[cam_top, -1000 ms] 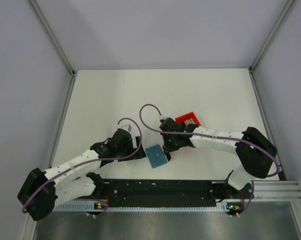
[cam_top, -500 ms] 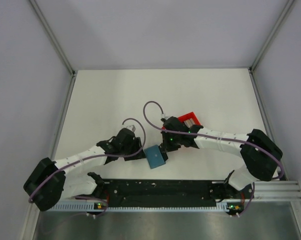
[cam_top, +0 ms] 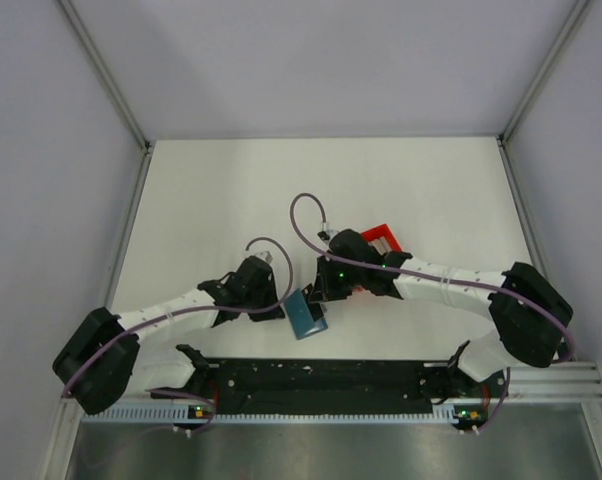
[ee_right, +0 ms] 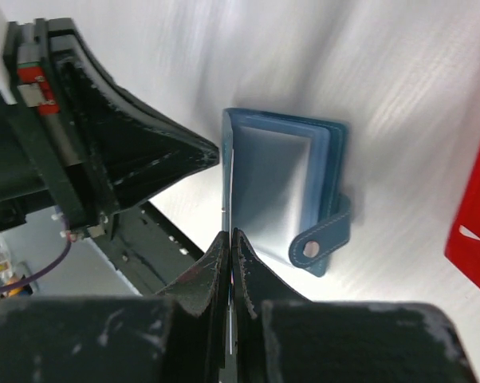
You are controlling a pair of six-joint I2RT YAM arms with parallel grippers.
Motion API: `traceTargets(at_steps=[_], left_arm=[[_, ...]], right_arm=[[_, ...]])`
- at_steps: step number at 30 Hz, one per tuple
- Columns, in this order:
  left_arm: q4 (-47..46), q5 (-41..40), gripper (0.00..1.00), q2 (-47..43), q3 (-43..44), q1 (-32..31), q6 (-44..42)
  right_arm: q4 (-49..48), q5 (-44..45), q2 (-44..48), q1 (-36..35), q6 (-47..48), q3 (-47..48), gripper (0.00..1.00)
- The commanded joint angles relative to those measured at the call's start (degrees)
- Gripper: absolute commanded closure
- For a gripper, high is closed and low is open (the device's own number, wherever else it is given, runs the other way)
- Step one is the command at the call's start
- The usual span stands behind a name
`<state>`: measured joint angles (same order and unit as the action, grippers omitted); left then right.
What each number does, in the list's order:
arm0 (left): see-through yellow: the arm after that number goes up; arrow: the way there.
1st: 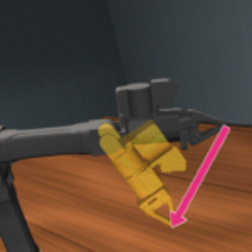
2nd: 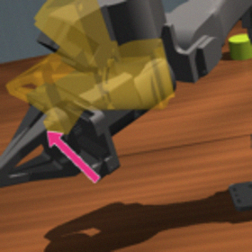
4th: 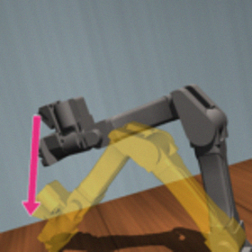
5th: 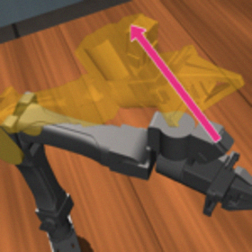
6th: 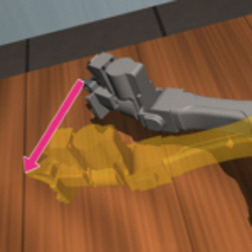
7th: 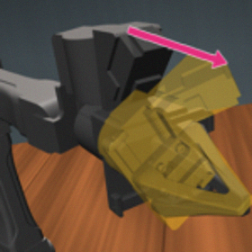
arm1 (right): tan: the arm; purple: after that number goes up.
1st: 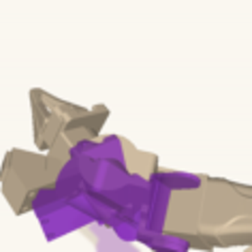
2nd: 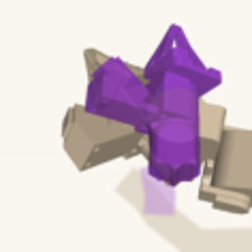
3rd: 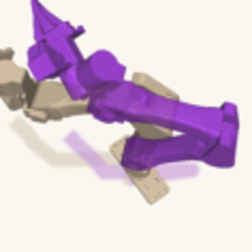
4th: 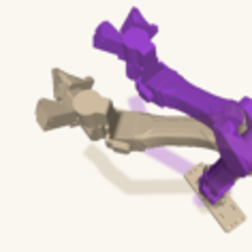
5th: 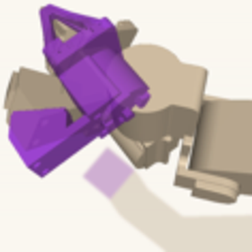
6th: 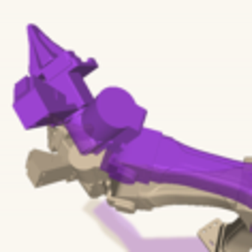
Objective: Put the credit cards into the card holder
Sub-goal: Open the card holder at the center of the board.
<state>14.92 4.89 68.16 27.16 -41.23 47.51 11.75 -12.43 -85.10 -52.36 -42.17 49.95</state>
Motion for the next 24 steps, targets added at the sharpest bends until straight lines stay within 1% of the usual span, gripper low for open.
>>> traceTargets(at_steps=[1,11,17,20,24], left_arm=[[-3.31,-0.58,1.0,1.97,1.85,0.1,-0.22],[-1.91,-3.12,1.0,2.5,0.88,0.1,1.09],[-0.24,-4.36,1.0,2.06,-0.35,0.1,1.8],[0.29,-6.46,1.0,1.71,-1.23,0.1,2.06],[1.86,-7.6,1.0,0.48,-2.46,0.01,2.59]], right_arm=[[-6.82,-4.53,1.17,-0.11,-3.0,-0.74,1.0],[-9.55,-5.85,-6.56,-5.03,-4.93,2.86,1.0],[-10.87,-4.98,-10.61,-7.58,-6.25,5.59,1.0],[-7.28,-0.95,-12.28,-9.07,-6.17,7.61,1.0],[-3.42,6.69,-14.48,-11.36,-7.48,9.36,1.0]])
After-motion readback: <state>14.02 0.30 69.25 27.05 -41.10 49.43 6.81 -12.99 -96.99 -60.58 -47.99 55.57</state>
